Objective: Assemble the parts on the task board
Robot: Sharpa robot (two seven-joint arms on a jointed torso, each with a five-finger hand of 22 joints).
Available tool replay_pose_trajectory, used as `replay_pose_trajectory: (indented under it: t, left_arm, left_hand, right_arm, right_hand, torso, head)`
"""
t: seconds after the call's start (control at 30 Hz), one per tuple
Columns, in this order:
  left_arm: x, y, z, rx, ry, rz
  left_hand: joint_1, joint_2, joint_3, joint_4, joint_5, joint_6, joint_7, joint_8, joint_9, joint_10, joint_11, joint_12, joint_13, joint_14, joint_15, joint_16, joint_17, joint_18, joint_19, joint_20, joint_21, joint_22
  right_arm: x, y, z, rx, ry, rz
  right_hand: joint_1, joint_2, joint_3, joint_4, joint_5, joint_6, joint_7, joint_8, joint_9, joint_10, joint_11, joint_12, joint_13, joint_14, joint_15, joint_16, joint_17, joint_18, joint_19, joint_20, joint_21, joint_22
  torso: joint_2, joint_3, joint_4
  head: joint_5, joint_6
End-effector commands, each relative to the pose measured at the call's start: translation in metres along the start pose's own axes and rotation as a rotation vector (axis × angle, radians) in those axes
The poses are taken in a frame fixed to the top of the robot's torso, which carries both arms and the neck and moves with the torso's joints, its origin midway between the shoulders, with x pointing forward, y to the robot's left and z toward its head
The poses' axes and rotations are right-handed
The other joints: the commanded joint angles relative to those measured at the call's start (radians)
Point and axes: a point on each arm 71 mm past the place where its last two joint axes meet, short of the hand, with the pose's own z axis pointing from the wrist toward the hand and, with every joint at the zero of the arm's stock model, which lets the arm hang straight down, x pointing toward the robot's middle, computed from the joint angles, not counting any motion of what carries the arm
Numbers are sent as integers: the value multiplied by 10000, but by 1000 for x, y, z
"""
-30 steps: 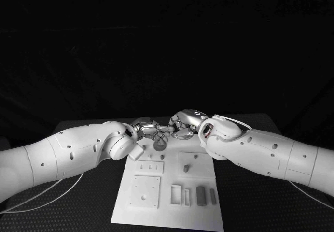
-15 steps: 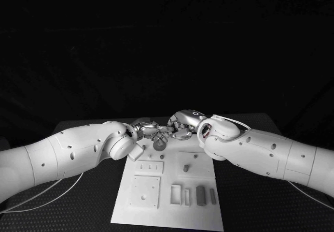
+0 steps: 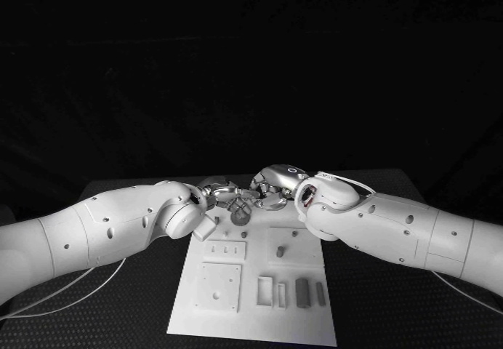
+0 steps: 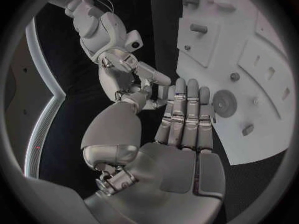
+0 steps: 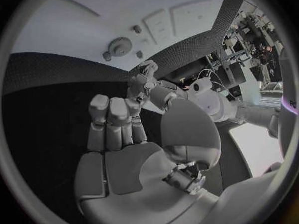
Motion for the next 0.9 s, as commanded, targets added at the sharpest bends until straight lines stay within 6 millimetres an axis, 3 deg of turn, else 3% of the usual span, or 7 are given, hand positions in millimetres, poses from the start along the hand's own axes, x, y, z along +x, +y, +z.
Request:
replay_pose_trajectory:
  t: [0.03, 0.17, 0.6, 0.8, 0.9]
  left_arm:
    - [4, -3, 1, 127, 140, 32]
    - [5, -3, 2, 117, 154, 37]
    - [6, -4, 2, 118, 189, 43]
    - [4, -2, 1, 116, 126, 21]
    - [3, -1, 0, 107, 102, -11]
  left_hand:
    - [33, 105, 7, -110, -8, 85, 1, -36, -18, 78, -4, 24, 12, -28, -50, 65, -3, 56, -66, -24, 36, 179]
    - [152, 152, 40, -349, -3, 117, -6, -54, -31, 97, -13, 21, 21, -19, -53, 67, -11, 48, -55, -28, 32, 176]
    - [270, 328, 148, -653, 8, 221, -36, -55, -41, 168, -48, 34, 43, 4, -58, 73, -25, 32, -27, -34, 23, 170]
    - [529, 944, 471, -1174, 307, 487, -160, 16, -14, 396, -158, 119, 103, 64, -83, 105, -32, -13, -3, -45, 18, 174]
    - [488, 1064, 537, -1257, 317, 546, -190, 22, -13, 443, -180, 129, 115, 81, -94, 113, -35, -29, 11, -56, 16, 172]
  right_arm:
    - [3, 5, 1, -201, 178, -49]
    - [3, 8, 2, -254, 209, -29]
    - [6, 9, 3, -229, 321, -17]
    - [7, 6, 4, -149, 413, -48]
    - [9, 5, 3, -142, 465, -47]
  right_hand:
    - [-12, 16, 62, 21, -25, 763, 396, 248, 347, 74, -21, 25, 10, 41, -54, 19, 3, 445, 38, -7, 65, 17]
    - [-14, 15, 66, 21, -24, 764, 396, 247, 347, 76, -21, 25, 10, 42, -54, 18, 3, 445, 39, -7, 65, 17]
    - [-21, 20, 81, 20, -19, 764, 397, 243, 347, 80, -20, 24, 11, 45, -54, 16, 1, 445, 44, -8, 65, 17]
    - [-25, 20, 86, 20, -17, 764, 397, 241, 347, 81, -20, 23, 11, 46, -54, 15, 0, 445, 45, -8, 64, 16]
    - [-27, 20, 88, 20, -17, 764, 397, 241, 347, 82, -20, 22, 11, 47, -54, 14, 0, 445, 46, -8, 64, 16]
  torso:
    - [1, -4, -3]
    - [1, 5, -9]
    - [-1, 13, -6]
    - [1, 15, -10]
    - [1, 16, -14]
  head:
    - [-7, -3]
    - [0, -2]
    - [14, -28]
    - [14, -45]
    - [10, -33]
